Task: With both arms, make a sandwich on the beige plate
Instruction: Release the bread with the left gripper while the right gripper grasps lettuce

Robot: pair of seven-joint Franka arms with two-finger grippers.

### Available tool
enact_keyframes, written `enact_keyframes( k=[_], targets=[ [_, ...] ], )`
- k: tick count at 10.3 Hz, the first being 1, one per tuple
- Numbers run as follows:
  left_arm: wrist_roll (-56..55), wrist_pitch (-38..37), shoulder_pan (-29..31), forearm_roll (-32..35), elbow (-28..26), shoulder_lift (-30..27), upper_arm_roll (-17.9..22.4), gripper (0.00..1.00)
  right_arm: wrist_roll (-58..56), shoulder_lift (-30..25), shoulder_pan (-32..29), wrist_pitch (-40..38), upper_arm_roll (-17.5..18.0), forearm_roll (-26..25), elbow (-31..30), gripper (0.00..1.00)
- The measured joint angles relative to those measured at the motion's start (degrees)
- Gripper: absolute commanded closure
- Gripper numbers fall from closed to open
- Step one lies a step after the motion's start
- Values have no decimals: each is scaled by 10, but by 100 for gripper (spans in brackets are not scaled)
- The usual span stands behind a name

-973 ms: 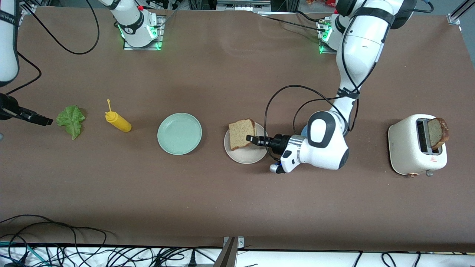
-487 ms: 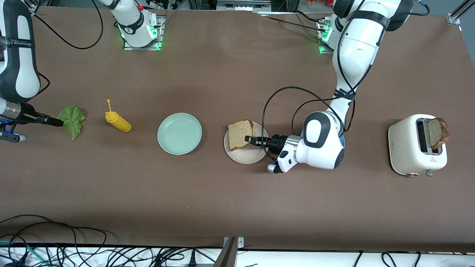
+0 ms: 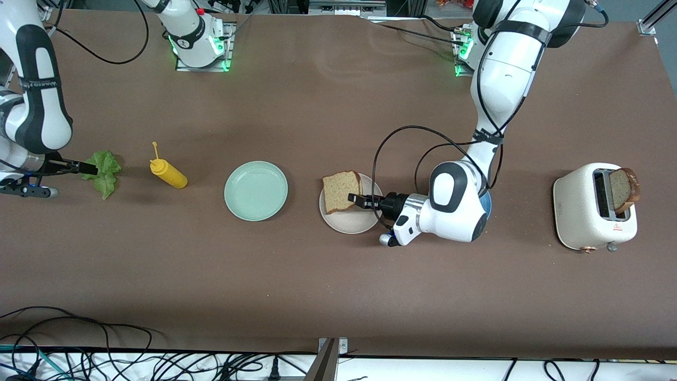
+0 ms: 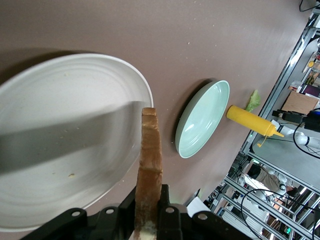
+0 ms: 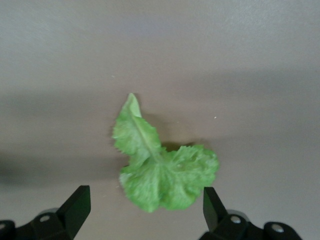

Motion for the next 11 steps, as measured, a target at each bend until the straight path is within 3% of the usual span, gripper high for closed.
enact_keyframes(
  k=[2,6,8,10,11],
  targets=[
    [1,0,0,2,0,3,2,0,-50,25,-8,37,0,4,-8,0],
    [3,0,10,38,2,4,11,0,-212,75,-23,76,0,133,-10,0],
    [3,0,28,55,5,4,12,0,-240,90,-28,78,0,145,-10,0],
    [4,0,35,72,7,3,12,0,-248,91,-29,77,0,145,-10,80],
    [4,-2,41,93,11,2,12,0,-251,91,-30,77,0,145,-10,100]
  ],
)
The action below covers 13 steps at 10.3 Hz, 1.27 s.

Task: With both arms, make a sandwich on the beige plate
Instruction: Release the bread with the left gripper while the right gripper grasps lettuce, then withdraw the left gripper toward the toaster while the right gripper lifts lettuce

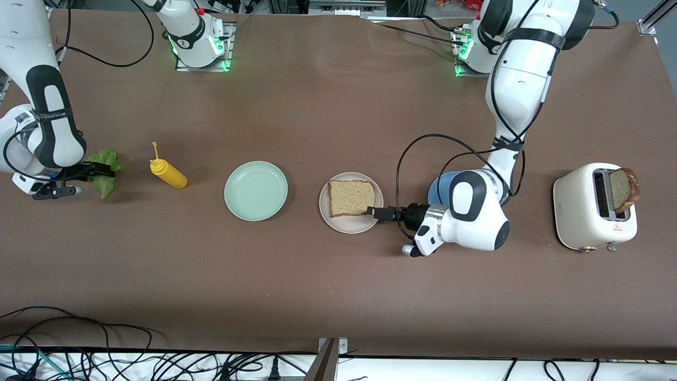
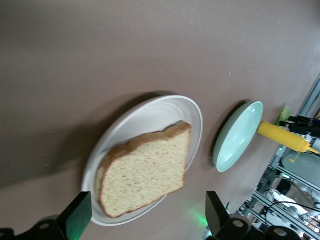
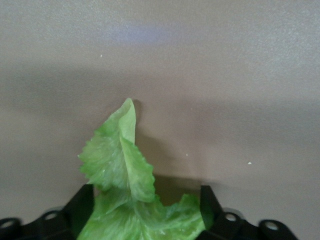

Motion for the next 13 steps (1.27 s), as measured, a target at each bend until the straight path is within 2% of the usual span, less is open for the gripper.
enact_keyframes(
  k=[6,7,9,13],
  targets=[
    [-1,-107,84,276,25,-61,3,0,-1,-2,-1,-16,0,1,18,100],
    [-1,-111,98,305,27,-77,5,0,2,-2,-1,-50,-3,2,40,100],
    [-1,-147,133,359,30,-119,10,0,39,-5,-1,-172,-14,2,118,100],
    [-1,-176,149,518,30,-178,14,0,237,-15,21,-400,-14,0,275,100]
  ],
)
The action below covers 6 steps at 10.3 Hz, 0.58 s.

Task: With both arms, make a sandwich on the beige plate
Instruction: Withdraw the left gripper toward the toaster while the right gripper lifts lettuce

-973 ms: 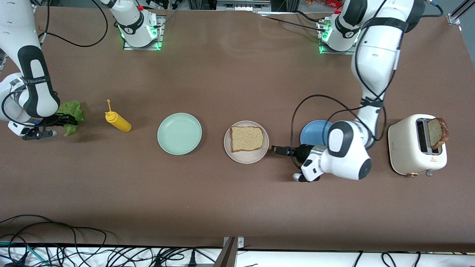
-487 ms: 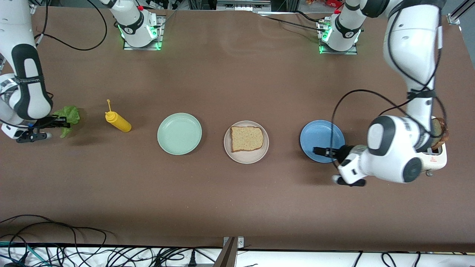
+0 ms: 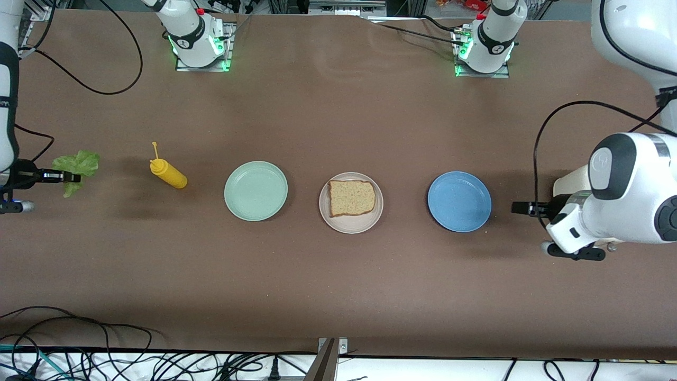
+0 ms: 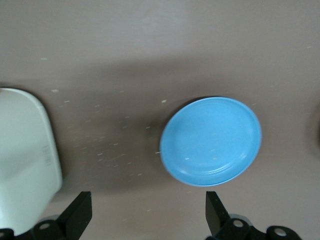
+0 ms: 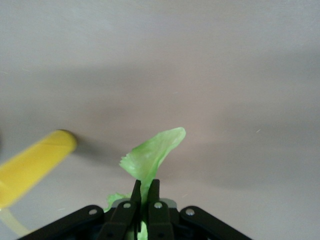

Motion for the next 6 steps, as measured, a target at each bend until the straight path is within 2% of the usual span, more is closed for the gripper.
enact_keyframes(
  k=[2,3,6],
  targets=[
    [0,-15,2,39,0,-18,16,0,157,-5,44,-81,5,3,61,100],
    [0,-25,4,60,0,-29,21,0,244,-8,73,-96,7,17,80,100],
    [0,-52,7,82,0,-62,22,0,502,-11,152,-100,9,120,96,100]
  ],
)
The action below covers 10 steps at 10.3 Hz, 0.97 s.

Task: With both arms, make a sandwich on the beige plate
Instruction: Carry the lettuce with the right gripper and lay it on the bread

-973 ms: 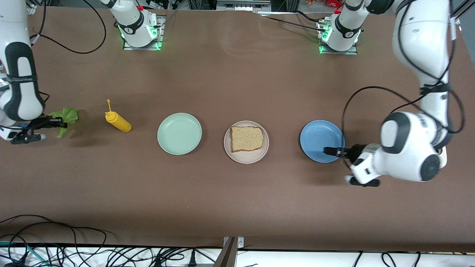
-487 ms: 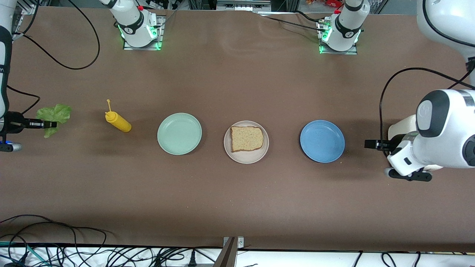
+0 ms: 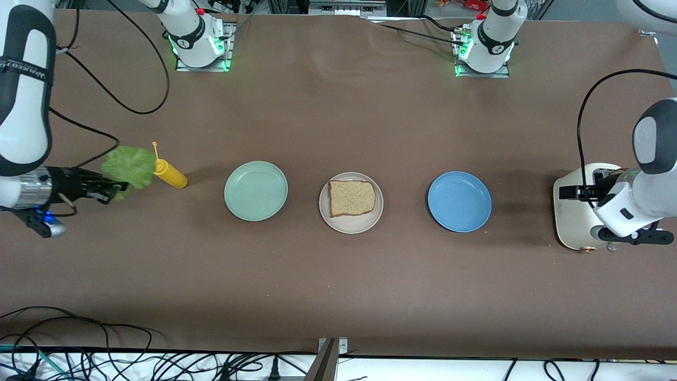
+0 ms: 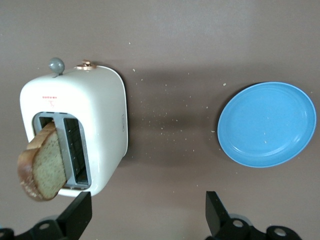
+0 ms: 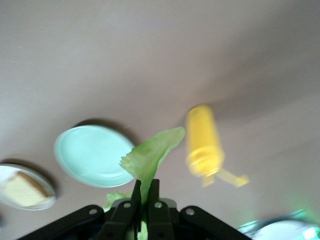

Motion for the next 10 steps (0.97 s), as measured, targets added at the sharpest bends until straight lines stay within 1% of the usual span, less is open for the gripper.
enact_keyframes(
  k=[2,4,5,6,8,9,10],
  targets=[
    [0,-4,0,3,-1,-4,6,0,140,6,45,45,3,69,-1,100],
    [0,-4,8,3,-2,-4,15,0,264,23,92,132,17,116,-2,100],
    [0,-4,13,3,-3,-4,16,0,327,39,117,190,34,127,-3,100],
    [0,-4,15,3,-3,-4,15,0,385,57,140,256,56,129,-3,100],
    [0,-4,14,3,-4,-4,14,0,485,94,160,392,125,131,-3,100],
    [0,-4,14,3,-4,-4,14,0,526,108,161,446,158,131,-3,100],
    [0,-5,14,3,-5,-4,14,0,556,120,162,480,183,131,-3,100]
  ],
)
